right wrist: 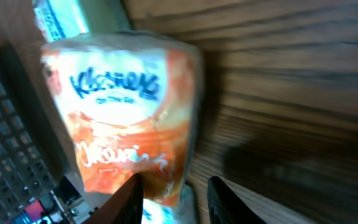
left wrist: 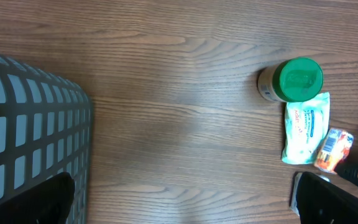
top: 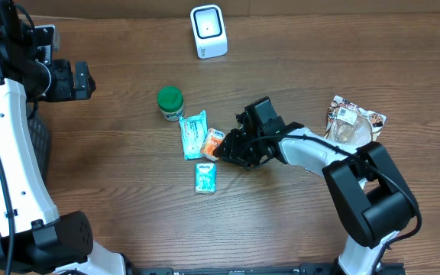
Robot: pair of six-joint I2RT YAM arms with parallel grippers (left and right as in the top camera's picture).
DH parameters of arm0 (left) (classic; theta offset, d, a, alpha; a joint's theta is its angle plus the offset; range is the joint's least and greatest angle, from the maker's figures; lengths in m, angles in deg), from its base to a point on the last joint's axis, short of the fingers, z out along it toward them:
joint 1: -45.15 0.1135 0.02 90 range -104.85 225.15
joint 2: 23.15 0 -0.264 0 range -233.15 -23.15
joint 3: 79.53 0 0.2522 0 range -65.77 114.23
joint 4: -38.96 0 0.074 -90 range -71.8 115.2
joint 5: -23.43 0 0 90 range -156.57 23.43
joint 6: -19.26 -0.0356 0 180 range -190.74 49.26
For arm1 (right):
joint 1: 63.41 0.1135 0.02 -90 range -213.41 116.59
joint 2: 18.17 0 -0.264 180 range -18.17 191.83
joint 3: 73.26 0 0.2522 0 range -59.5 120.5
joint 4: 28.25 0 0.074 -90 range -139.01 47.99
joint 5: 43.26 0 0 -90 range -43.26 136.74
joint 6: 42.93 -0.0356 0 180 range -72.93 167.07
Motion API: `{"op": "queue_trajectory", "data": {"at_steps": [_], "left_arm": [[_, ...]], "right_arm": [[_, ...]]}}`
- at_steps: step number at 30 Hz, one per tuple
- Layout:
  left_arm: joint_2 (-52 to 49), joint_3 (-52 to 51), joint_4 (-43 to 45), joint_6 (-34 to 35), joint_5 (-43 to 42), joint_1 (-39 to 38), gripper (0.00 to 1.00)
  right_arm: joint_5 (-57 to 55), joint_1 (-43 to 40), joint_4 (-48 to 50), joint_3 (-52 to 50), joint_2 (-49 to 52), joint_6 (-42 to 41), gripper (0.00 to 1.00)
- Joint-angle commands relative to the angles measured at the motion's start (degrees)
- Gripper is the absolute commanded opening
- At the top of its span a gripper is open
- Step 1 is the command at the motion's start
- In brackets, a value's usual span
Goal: Scan the item barcode
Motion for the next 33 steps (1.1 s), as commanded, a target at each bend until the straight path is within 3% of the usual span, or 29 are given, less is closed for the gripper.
{"op": "queue_trajectory", "data": {"at_steps": [1, 6, 9, 17, 27, 33], "left_arm": [[0.04, 0.17, 0.04, -1.09, 0.13, 0.26, 1.0], [0.04, 0.17, 0.07, -1.09, 0.13, 0.26, 1.0], [0.04, 0.17, 0.07, -1.09, 0.13, 0.26, 1.0], [0.04, 0.17, 0.07, -1.09, 0.13, 0.26, 1.0], [0.04, 0.17, 0.07, -1.09, 0.13, 0.26, 1.0], [0.04, 0.17, 0.07, -1.09, 0.13, 0.26, 1.0]], "right_arm": [[-2.12, 1.4, 1.05, -0.98, 0.26, -4.17, 0.31], [-6.14, 2.69, 1.25, -0.98, 0.26, -4.39, 0.18], [-9.53, 3.17, 1.2, -0.98, 0.26, -4.09, 0.04], [-10.34, 2.91, -5.51, 1.86, -3.21, 3.63, 0.04], [-22.45, 2.97, -34.38, 16.72, -8.31, 21.84, 0.04], [-29.03, 2.97, -36.65, 16.96, -7.85, 32.52, 0.04]]}}
